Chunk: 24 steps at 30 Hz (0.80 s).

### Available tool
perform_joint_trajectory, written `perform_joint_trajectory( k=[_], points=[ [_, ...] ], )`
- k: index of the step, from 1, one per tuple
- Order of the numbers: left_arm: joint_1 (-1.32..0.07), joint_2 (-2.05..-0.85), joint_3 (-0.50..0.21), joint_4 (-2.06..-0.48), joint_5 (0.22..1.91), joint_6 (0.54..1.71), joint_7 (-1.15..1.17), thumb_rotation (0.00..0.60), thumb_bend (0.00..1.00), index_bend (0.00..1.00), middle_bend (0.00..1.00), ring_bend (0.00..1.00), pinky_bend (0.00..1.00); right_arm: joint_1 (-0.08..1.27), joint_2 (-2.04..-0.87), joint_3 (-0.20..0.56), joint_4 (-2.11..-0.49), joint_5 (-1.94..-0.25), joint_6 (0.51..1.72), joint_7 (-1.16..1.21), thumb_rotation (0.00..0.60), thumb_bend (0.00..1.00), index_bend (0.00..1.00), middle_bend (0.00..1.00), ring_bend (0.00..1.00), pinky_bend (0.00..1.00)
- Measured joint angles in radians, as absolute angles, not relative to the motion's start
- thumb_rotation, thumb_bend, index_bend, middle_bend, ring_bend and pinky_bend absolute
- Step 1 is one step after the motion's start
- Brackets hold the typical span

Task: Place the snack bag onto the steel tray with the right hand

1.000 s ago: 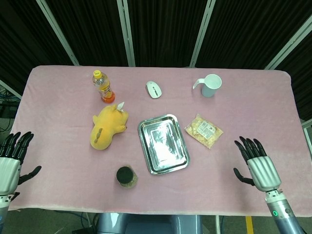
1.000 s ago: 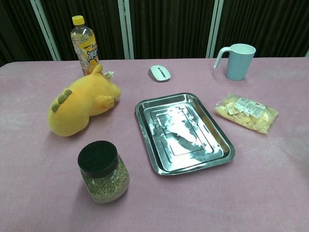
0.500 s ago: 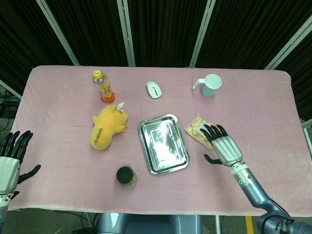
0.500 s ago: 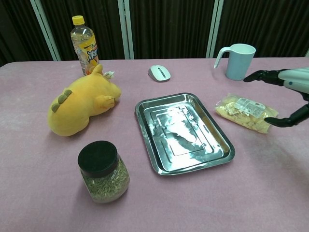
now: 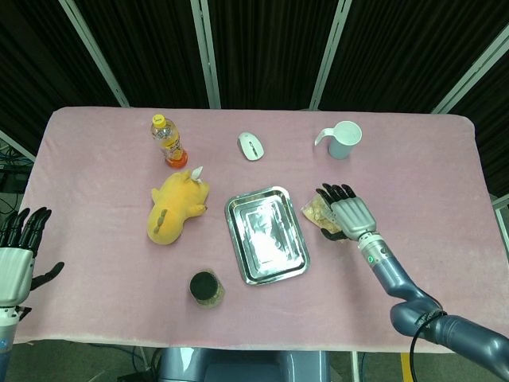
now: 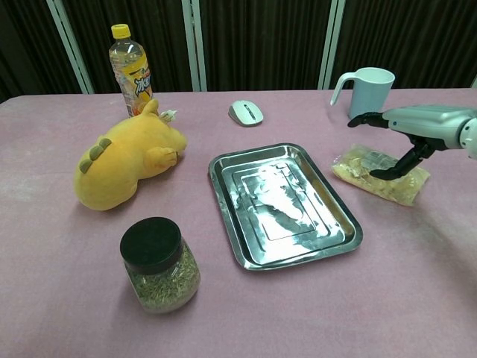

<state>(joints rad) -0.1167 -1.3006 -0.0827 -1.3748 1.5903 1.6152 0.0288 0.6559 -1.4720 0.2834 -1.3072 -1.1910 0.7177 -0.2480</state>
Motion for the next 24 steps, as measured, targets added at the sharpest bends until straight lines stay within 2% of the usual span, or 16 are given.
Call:
perform_joint_trajectory(
  k=[11, 13, 15, 18, 19, 20, 22, 24],
  points=[
    [-0.134, -1.311, -0.107, -1.33, 1.534, 1.567, 0.0, 0.6, 0.04, 0.0, 0.09, 0.02, 0.06, 0.745, -1.584, 0.273, -1.111, -1.125, 0.589, -0.21, 0.522, 0.35, 0.0, 0.01, 0.0, 0.0],
    [-0.134, -1.312, -0.107, -1.325, 1.531, 1.565, -0.004, 0.6, 0.04, 0.0, 0.09, 0.02, 0.06, 0.753, -1.599, 0.266, -1.09, -1.117, 0.579, -0.204, 0.523, 0.35, 0.0, 0.01, 0.0, 0.03],
    [-0.134, -1.312, -0.107, -1.32, 1.528, 1.562, -0.008, 0.6, 0.04, 0.0, 0.09, 0.02, 0.06, 0.758, -1.609, 0.26, -1.074, -1.113, 0.574, -0.199, 0.548, 0.35, 0.0, 0.03, 0.01, 0.13],
    [-0.132, -1.312, -0.107, -1.319, 1.528, 1.569, -0.01, 0.6, 0.04, 0.0, 0.09, 0.02, 0.06, 0.762, -1.622, 0.253, -1.05, -1.108, 0.564, -0.19, 0.583, 0.35, 0.06, 0.14, 0.14, 0.37],
    [-0.132, -1.311, -0.107, -1.319, 1.528, 1.571, -0.01, 0.6, 0.04, 0.0, 0.09, 0.02, 0.06, 0.763, -1.625, 0.25, -1.044, -1.107, 0.561, -0.187, 0.598, 0.35, 0.13, 0.22, 0.23, 0.5],
    [-0.131, -1.311, -0.107, -1.32, 1.529, 1.573, -0.01, 0.6, 0.04, 0.0, 0.09, 0.02, 0.06, 0.764, -1.63, 0.248, -1.037, -1.106, 0.56, -0.183, 0.6, 0.35, 0.24, 0.34, 0.36, 0.65],
    [-0.129, -1.31, -0.107, -1.321, 1.532, 1.579, -0.009, 0.6, 0.04, 0.0, 0.09, 0.02, 0.06, 0.763, -1.633, 0.247, -1.032, -1.111, 0.567, -0.175, 0.6, 0.36, 0.44, 0.5, 0.53, 0.82],
    [-0.128, -1.31, -0.105, -1.323, 1.534, 1.581, -0.008, 0.6, 0.04, 0.0, 0.09, 0.02, 0.06, 0.762, -1.635, 0.247, -1.032, -1.12, 0.582, -0.167, 0.6, 0.38, 0.57, 0.59, 0.62, 0.91]
  ],
)
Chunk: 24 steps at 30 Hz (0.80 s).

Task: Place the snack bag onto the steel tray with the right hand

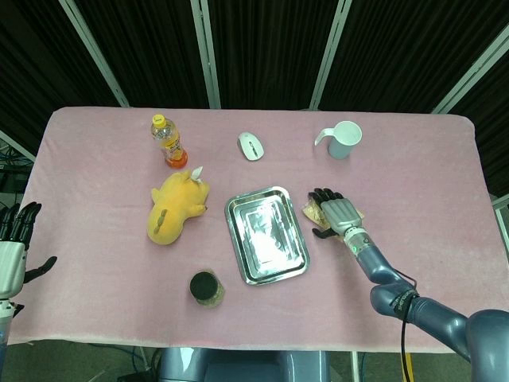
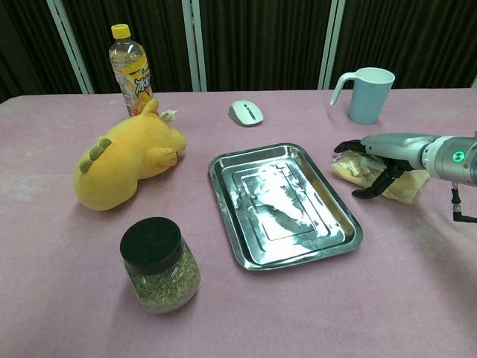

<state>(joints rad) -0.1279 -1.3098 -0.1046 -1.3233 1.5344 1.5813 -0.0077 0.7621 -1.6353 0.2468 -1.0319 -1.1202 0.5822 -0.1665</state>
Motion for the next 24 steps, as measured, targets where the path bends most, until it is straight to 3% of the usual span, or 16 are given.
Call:
perform_joint_trajectory(
  k=[3, 8, 18, 24],
  points=[
    [-0.128, -1.309, -0.102, -1.326, 1.538, 1.582, -0.008, 0.6, 0.04, 0.0, 0.09, 0.02, 0.06, 0.759, -1.637, 0.245, -1.034, -1.144, 0.618, -0.158, 0.6, 0.42, 0.68, 0.67, 0.71, 0.98],
    [-0.125, -1.304, -0.099, -1.334, 1.549, 1.598, -0.011, 0.6, 0.04, 0.0, 0.09, 0.02, 0.06, 0.748, -1.634, 0.243, -1.052, -1.191, 0.708, -0.151, 0.6, 0.5, 0.78, 0.74, 0.78, 1.0],
    [-0.115, -1.292, -0.09, -1.358, 1.579, 1.635, -0.013, 0.6, 0.04, 0.0, 0.09, 0.02, 0.06, 0.723, -1.58, 0.242, -1.18, -1.237, 0.829, -0.194, 0.6, 0.51, 0.79, 0.75, 0.79, 1.0],
    [-0.112, -1.285, -0.076, -1.378, 1.61, 1.65, -0.017, 0.6, 0.04, 0.0, 0.09, 0.02, 0.06, 0.714, -1.533, 0.243, -1.339, -1.245, 0.884, -0.276, 0.6, 0.51, 0.79, 0.75, 0.79, 1.0]
  ],
)
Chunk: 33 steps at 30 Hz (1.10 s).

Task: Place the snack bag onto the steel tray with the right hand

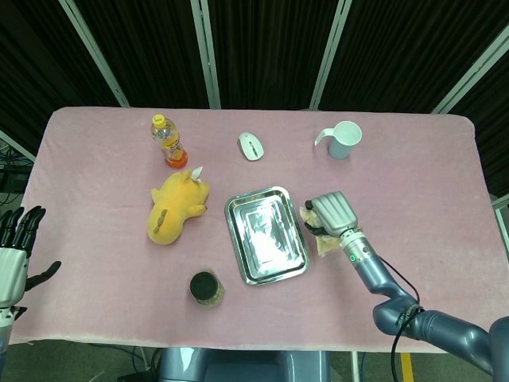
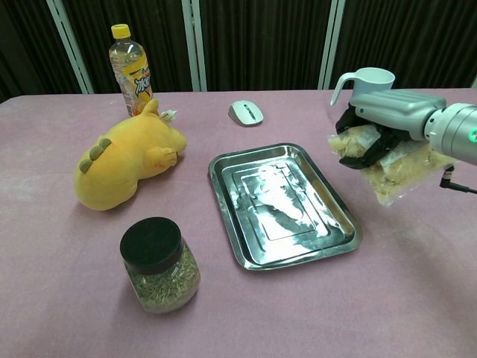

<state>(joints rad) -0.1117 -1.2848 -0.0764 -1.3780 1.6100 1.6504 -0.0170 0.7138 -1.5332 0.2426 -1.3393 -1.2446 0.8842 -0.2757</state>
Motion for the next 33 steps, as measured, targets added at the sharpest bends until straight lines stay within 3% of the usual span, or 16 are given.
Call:
perform_joint_trajectory(
  k=[6, 10, 17, 21, 22, 23, 24, 26, 27, 29, 33],
  points=[
    [-0.109, -1.275, -0.06, -1.396, 1.65, 1.672, -0.025, 0.6, 0.04, 0.0, 0.09, 0.02, 0.06, 0.707, -1.53, 0.248, -1.534, -1.223, 0.958, -0.394, 0.6, 0.51, 0.79, 0.75, 0.79, 1.0],
    [-0.107, -1.266, -0.047, -1.406, 1.678, 1.685, -0.045, 0.6, 0.04, 0.0, 0.09, 0.02, 0.06, 0.71, -1.606, 0.251, -1.585, -1.176, 1.008, -0.473, 0.6, 0.51, 0.79, 0.75, 0.79, 1.0],
    [-0.105, -1.251, -0.035, -1.411, 1.694, 1.696, -0.081, 0.6, 0.04, 0.0, 0.09, 0.02, 0.06, 0.748, -1.768, 0.261, -1.504, -1.139, 1.041, -0.528, 0.6, 0.51, 0.79, 0.75, 0.75, 0.98],
    [-0.104, -1.245, -0.038, -1.405, 1.682, 1.693, -0.103, 0.6, 0.04, 0.0, 0.09, 0.02, 0.06, 0.779, -1.84, 0.277, -1.398, -1.139, 1.046, -0.52, 0.6, 0.51, 0.79, 0.73, 0.7, 0.92],
    [-0.104, -1.244, -0.038, -1.403, 1.677, 1.689, -0.108, 0.6, 0.04, 0.0, 0.09, 0.02, 0.06, 0.788, -1.859, 0.281, -1.366, -1.141, 1.047, -0.514, 0.6, 0.51, 0.75, 0.69, 0.65, 0.88],
    [-0.104, -1.243, -0.039, -1.401, 1.673, 1.685, -0.112, 0.6, 0.04, 0.0, 0.09, 0.02, 0.06, 0.795, -1.872, 0.285, -1.343, -1.143, 1.047, -0.509, 0.6, 0.51, 0.64, 0.62, 0.58, 0.8],
    [-0.104, -1.242, -0.04, -1.399, 1.67, 1.683, -0.116, 0.6, 0.04, 0.0, 0.09, 0.02, 0.06, 0.801, -1.884, 0.288, -1.322, -1.145, 1.047, -0.503, 0.6, 0.51, 0.52, 0.54, 0.5, 0.73],
    [-0.104, -1.242, -0.042, -1.396, 1.667, 1.685, -0.117, 0.6, 0.04, 0.0, 0.09, 0.02, 0.06, 0.814, -1.905, 0.294, -1.278, -1.149, 1.045, -0.49, 0.6, 0.48, 0.13, 0.24, 0.22, 0.46],
    [-0.103, -1.242, -0.043, -1.395, 1.666, 1.686, -0.118, 0.6, 0.04, 0.0, 0.09, 0.02, 0.06, 0.818, -1.911, 0.296, -1.262, -1.149, 1.042, -0.483, 0.6, 0.45, 0.05, 0.14, 0.13, 0.38],
    [-0.104, -1.244, -0.044, -1.395, 1.665, 1.685, -0.117, 0.6, 0.04, 0.0, 0.09, 0.02, 0.06, 0.822, -1.917, 0.297, -1.242, -1.139, 1.022, -0.474, 0.6, 0.37, 0.0, 0.01, 0.01, 0.23],
    [-0.106, -1.247, -0.043, -1.396, 1.666, 1.68, -0.114, 0.6, 0.04, 0.0, 0.09, 0.02, 0.06, 0.825, -1.906, 0.3, -1.256, -1.099, 0.984, -0.473, 0.6, 0.28, 0.0, 0.0, 0.0, 0.15]
  ],
)
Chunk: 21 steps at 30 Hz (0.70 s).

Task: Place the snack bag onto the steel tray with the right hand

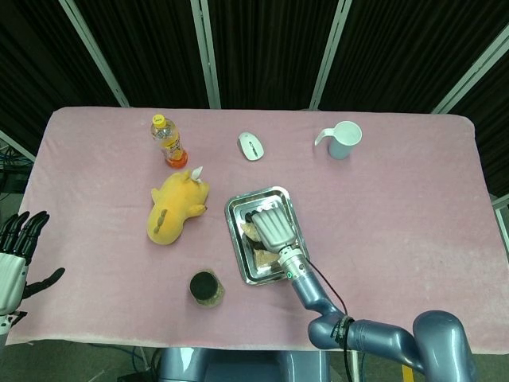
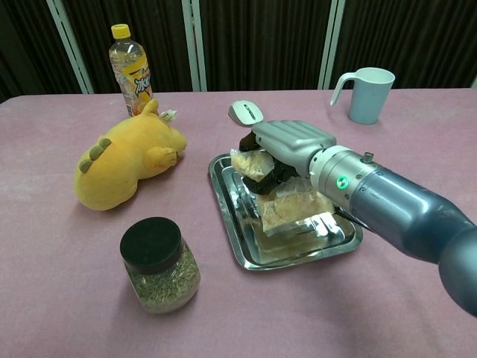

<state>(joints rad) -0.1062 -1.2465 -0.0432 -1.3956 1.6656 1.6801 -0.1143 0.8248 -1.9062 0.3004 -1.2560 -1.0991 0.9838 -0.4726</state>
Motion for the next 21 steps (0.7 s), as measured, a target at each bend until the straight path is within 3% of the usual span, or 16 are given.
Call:
perform_joint_trajectory(
  k=[12, 21],
  points=[
    [-0.107, -1.245, -0.04, -1.396, 1.677, 1.686, -0.121, 0.6, 0.04, 0.0, 0.09, 0.02, 0.06, 0.786, -1.825, 0.312, -1.443, -1.113, 1.057, -0.467, 0.6, 0.22, 0.0, 0.0, 0.0, 0.14],
    [-0.096, -1.236, -0.03, -1.398, 1.679, 1.692, -0.122, 0.6, 0.04, 0.0, 0.09, 0.02, 0.06, 0.684, -1.617, 0.297, -1.739, -1.161, 1.212, -0.551, 0.599, 0.22, 0.0, 0.0, 0.0, 0.04]
  ],
)
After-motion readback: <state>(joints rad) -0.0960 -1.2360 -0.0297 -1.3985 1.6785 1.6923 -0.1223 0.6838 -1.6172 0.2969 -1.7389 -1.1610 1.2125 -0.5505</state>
